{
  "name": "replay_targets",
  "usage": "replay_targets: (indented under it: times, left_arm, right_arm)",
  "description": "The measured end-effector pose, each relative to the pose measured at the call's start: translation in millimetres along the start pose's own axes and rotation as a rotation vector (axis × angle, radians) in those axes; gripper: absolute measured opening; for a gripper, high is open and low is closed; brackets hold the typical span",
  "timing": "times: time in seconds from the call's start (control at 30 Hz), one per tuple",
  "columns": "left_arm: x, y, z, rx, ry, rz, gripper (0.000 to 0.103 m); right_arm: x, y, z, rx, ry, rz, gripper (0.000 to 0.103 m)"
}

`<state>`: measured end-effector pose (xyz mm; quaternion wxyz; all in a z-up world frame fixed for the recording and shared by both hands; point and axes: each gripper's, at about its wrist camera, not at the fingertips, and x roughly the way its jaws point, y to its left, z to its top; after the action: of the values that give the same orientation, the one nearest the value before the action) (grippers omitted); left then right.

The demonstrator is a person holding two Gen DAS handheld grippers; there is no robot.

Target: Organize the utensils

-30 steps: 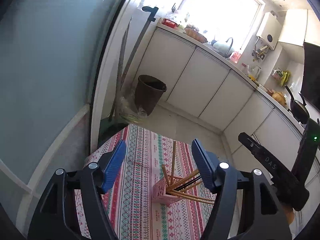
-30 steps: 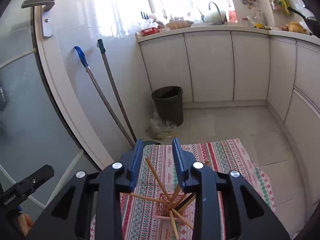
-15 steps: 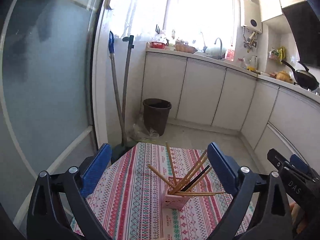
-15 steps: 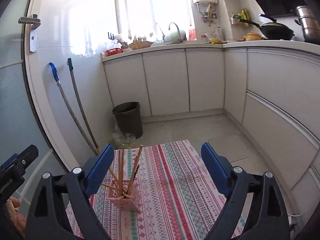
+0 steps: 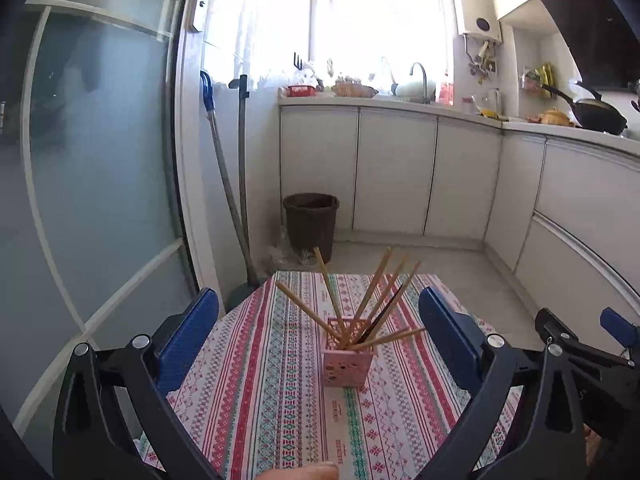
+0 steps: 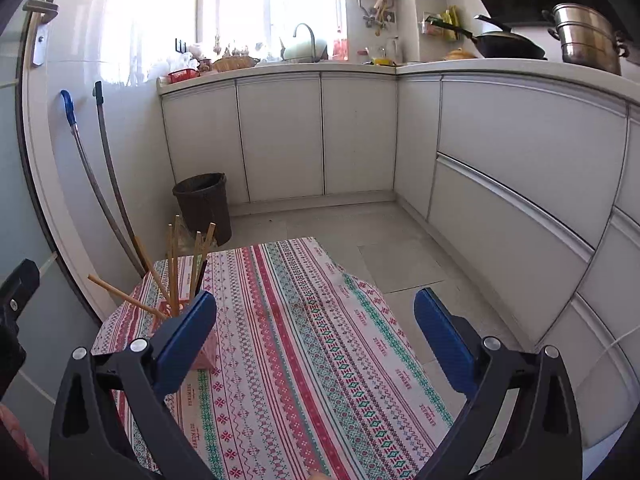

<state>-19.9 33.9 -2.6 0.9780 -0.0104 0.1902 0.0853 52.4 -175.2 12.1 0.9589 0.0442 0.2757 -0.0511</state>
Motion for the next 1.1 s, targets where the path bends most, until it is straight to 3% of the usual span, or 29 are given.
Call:
replay_targets:
  times: [0.23, 1.1]
  left_arm:
    - [4, -10, -7, 0.037, 0.052, -0.014, 0.096]
    - [9, -17, -15, 0.075, 0.081, -0.008, 0.096]
  right_arm:
    - [-10, -4, -8, -0.011, -0.009, -0.003, 0.096]
    - [-6, -9, -15, 0.018, 0.034, 0.003, 0.096]
